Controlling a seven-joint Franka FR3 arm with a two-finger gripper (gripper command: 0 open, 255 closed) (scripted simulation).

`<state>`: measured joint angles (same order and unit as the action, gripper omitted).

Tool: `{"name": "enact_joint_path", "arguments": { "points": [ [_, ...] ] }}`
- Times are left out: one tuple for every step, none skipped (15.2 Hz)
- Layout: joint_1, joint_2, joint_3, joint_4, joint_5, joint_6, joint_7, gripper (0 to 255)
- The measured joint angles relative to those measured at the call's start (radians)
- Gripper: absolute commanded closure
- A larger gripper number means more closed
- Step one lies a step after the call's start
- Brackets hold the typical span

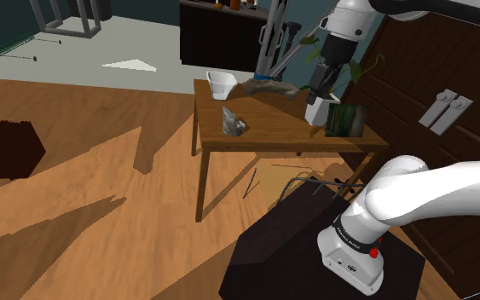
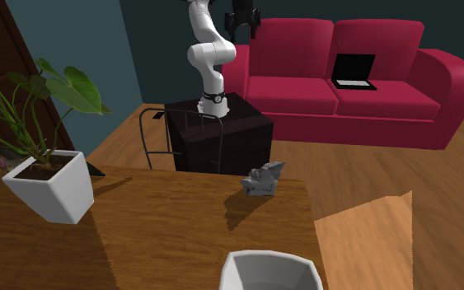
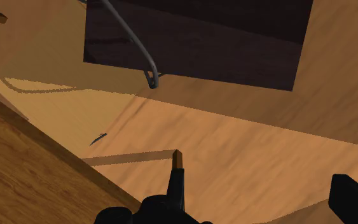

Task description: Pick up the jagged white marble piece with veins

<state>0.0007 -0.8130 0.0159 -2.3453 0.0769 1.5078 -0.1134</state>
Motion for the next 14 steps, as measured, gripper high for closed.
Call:
{"name": "enact_joint_path", "arguments": {
  "points": [
    [0.0, 0.0, 0.0, 0.0, 0.0, 0.0, 0.0, 0],
    [-0.001, 0.007, -0.002, -0.009, -0.004, 0.018, -0.006, 0],
    [-0.002, 0.012, -0.007, -0.023, -0.01, 0.043, -0.016, 0],
    [-0.003, 0.027, -0.009, -0.032, -0.015, 0.074, -0.024, 0],
    [-0.004, 0.044, -0.012, -0.048, -0.021, 0.114, -0.035, 0],
    [-0.006, 0.055, -0.017, -0.066, -0.027, 0.153, -0.046, 0],
    [-0.006, 0.085, -0.018, -0.076, -0.032, 0.2, -0.054, 0],
    [-0.007, 0.105, -0.021, -0.088, -0.037, 0.242, -0.064, 0],
    [-0.01, 0.12, -0.029, -0.105, -0.045, 0.282, -0.078, 0],
    [-0.011, 0.146, -0.033, -0.116, -0.05, 0.328, -0.089, 0],
    [-0.011, 0.168, -0.033, -0.127, -0.053, 0.37, -0.094, 0],
    [-0.012, 0.197, -0.037, -0.132, -0.058, 0.413, -0.104, 0],
    [-0.015, 0.222, -0.046, -0.134, -0.065, 0.451, -0.118, 0],
    [-0.014, 0.262, -0.045, -0.126, -0.066, 0.492, -0.122, 0]
  ]
}}
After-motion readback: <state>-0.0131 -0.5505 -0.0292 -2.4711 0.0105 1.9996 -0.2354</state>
